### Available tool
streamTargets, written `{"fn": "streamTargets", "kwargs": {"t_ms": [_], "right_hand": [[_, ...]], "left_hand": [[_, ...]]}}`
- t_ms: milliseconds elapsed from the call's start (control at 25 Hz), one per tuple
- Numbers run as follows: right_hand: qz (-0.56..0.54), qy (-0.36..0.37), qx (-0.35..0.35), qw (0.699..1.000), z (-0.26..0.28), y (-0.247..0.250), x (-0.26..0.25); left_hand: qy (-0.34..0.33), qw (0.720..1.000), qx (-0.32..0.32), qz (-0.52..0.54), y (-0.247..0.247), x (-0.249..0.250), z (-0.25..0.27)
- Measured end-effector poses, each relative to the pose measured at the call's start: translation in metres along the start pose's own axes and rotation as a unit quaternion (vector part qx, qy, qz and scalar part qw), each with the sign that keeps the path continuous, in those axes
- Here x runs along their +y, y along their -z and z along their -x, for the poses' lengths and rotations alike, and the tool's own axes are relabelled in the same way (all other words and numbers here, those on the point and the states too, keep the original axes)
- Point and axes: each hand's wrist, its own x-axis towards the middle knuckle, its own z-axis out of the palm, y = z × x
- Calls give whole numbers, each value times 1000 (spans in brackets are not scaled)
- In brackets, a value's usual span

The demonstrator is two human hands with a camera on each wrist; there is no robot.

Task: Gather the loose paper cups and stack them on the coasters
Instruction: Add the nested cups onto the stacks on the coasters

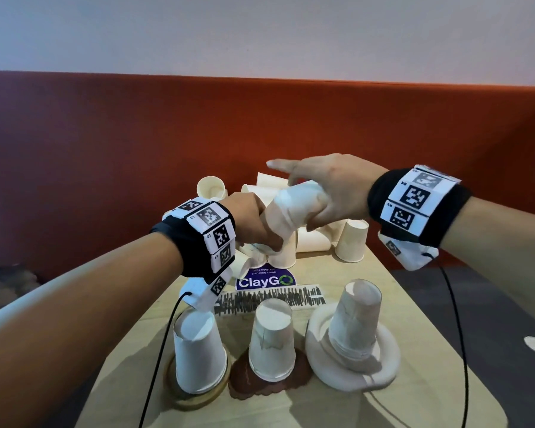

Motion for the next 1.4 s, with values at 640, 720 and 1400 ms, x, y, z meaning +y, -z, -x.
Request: {"fn": "streamTargets", "kwargs": {"t_ms": [640,720,1400], "right_hand": [[-236,-54,81,967,-15,-15,-13],[-238,-52,69,967,-16,-14,-16],[-214,18,-54,975,15,-4,-79]], "left_hand": [[-39,977,-29,208,21,-21,14],[-46,980,-57,188,21,-24,12],[-36,977,-125,-168,23,-24,47]]}}
